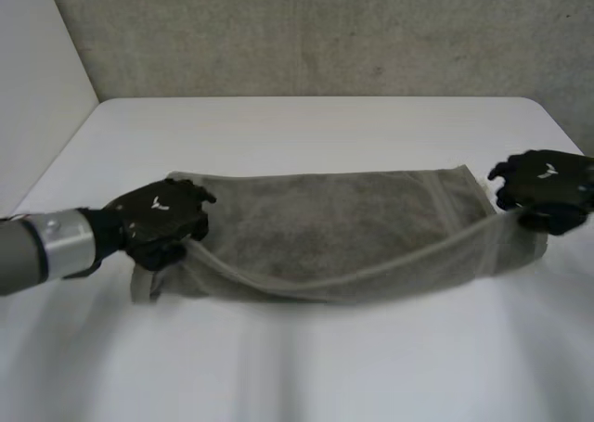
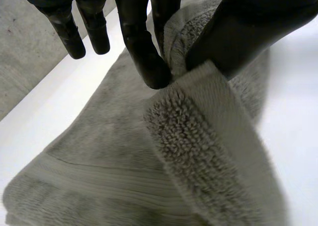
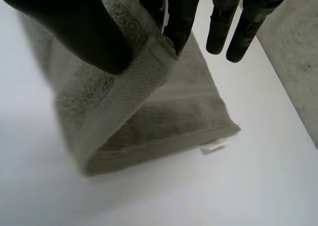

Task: Fold the towel.

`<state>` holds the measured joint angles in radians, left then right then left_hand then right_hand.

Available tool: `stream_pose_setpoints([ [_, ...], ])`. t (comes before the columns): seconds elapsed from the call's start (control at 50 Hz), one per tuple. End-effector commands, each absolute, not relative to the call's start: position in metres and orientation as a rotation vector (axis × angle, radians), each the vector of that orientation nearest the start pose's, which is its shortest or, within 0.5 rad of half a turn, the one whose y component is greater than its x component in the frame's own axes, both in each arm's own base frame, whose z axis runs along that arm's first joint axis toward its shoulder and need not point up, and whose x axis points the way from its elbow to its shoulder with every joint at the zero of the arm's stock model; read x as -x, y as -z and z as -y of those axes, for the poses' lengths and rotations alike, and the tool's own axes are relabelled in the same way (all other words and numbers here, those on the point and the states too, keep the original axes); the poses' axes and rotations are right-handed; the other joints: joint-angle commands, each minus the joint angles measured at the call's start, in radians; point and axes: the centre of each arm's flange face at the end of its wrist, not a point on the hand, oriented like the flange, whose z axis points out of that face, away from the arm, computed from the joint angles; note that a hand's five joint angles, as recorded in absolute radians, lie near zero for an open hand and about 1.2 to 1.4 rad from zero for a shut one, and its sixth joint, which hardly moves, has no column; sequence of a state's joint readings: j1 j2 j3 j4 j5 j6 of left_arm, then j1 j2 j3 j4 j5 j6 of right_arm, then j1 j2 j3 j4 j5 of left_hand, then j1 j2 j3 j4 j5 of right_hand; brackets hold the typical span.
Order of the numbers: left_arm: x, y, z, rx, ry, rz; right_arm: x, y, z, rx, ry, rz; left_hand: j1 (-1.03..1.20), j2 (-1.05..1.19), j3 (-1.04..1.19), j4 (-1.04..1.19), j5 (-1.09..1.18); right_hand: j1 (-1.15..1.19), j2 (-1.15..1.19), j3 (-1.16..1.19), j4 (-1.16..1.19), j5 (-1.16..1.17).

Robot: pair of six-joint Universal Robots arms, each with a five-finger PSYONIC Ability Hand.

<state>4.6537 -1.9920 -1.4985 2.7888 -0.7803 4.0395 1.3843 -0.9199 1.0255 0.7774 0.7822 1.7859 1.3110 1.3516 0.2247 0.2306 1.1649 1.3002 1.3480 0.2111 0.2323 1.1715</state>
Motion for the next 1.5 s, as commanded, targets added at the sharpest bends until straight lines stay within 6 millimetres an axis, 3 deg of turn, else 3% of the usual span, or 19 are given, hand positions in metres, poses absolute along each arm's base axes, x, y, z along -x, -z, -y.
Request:
stream_pose_setpoints([
  [0.02,0.225,-0.179,0.326,-1.867,1.778,-2.241,-0.174,-0.206,0.402,1.785,1.667,-2.008,0.085,0.045,-0.05,-0.056,0.057,0.096,0.048,-0.037,-0.058,0.05],
  [0.1,0.228,-0.173,0.343,-1.849,1.832,-2.139,-0.185,-0.204,0.417,1.685,1.787,-2.013,0.085,0.045,-0.05,-0.056,0.057,0.096,0.048,-0.037,-0.058,0.05],
  [0.2,0.225,-0.159,0.379,-1.7,1.911,-1.91,-0.201,-0.198,0.437,1.527,2.007,-2.031,0.085,0.045,-0.05,-0.056,0.057,0.096,0.048,-0.037,-0.058,0.05],
  [0.26,0.222,-0.154,0.394,-1.618,1.943,-1.813,-0.207,-0.192,0.44,1.473,2.051,-2.034,0.085,0.045,-0.05,-0.056,0.057,0.096,0.048,-0.037,-0.058,0.05],
  [0.42,0.223,-0.144,0.407,-1.564,1.996,-1.707,-0.213,-0.165,0.446,1.44,2.04,-2.084,0.085,0.045,-0.05,-0.056,0.057,0.096,0.048,-0.037,-0.058,0.05],
  [0.7,0.239,-0.136,0.401,-1.549,2.095,-1.696,-0.216,-0.141,0.448,1.427,2.038,-2.146,0.085,0.045,-0.05,-0.056,0.057,0.096,0.048,-0.037,-0.058,0.05],
  [0.84,0.249,-0.134,0.396,-1.579,2.111,-1.663,-0.214,-0.144,0.453,1.403,2.082,-2.154,0.085,0.045,-0.05,-0.056,0.057,0.096,0.048,-0.037,-0.058,0.05],
  [1.02,0.25,-0.134,0.401,-1.55,2.146,-1.602,-0.208,-0.15,0.467,1.323,2.264,-2.167,0.085,0.045,-0.05,-0.056,0.057,0.096,0.048,-0.037,-0.058,0.05],
  [1.18,0.25,-0.131,0.402,-1.544,2.148,-1.599,-0.209,-0.14,0.475,1.296,2.322,-2.136,0.08,0.039,-0.05,-0.056,0.051,0.096,0.048,-0.037,-0.058,0.05],
  [1.34,0.253,-0.125,0.395,-1.564,2.139,-1.626,-0.204,-0.151,0.479,1.23,2.395,-2.198,0.068,0.027,-0.05,-0.056,0.04,0.096,0.048,-0.037,-0.058,0.05],
  [1.5,0.264,-0.142,0.374,-1.603,2.164,-1.607,-0.2,-0.187,0.456,1.16,2.37,-2.126,0.045,0.004,-0.05,-0.056,0.016,0.096,0.048,-0.037,-0.058,0.05],
])
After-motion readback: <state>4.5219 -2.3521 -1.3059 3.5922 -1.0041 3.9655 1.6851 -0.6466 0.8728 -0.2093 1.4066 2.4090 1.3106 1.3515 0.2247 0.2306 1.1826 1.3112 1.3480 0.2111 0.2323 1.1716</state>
